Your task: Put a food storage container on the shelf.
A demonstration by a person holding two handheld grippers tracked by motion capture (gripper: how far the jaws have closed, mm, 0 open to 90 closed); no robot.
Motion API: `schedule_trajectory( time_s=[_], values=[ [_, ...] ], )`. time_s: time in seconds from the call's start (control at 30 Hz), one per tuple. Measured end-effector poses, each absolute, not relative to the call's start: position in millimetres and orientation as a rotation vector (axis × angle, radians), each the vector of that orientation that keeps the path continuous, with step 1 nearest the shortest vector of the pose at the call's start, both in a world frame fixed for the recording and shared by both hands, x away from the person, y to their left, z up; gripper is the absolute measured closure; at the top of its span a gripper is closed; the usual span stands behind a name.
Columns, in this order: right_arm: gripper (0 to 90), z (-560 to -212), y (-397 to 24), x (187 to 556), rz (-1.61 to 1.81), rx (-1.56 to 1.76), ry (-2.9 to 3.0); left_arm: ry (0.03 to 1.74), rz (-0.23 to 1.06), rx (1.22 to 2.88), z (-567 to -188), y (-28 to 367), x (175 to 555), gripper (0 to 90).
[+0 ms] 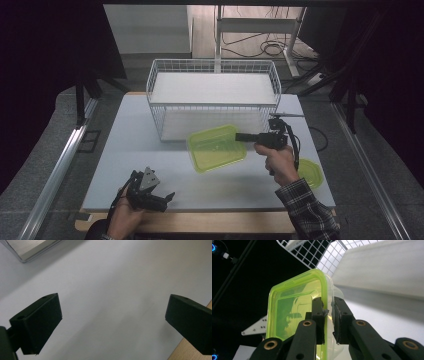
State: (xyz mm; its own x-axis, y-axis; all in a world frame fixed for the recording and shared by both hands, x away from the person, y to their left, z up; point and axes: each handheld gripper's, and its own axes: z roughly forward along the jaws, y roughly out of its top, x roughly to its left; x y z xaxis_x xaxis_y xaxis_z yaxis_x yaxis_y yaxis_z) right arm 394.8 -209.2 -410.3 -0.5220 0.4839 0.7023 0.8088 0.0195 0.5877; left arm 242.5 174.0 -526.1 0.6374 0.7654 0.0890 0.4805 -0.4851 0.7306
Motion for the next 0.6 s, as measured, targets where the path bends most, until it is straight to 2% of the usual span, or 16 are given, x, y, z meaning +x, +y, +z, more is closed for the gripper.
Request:
schedule_trajectory(
  time_s=[0.6],
  values=[
    [80.2, -353.1, -204.8, 421.4, -1.607, -1.329, -1.949, 0.972, 0.533, 2.161, -526.0, 175.2, 242.9, 0.0]
  ],
)
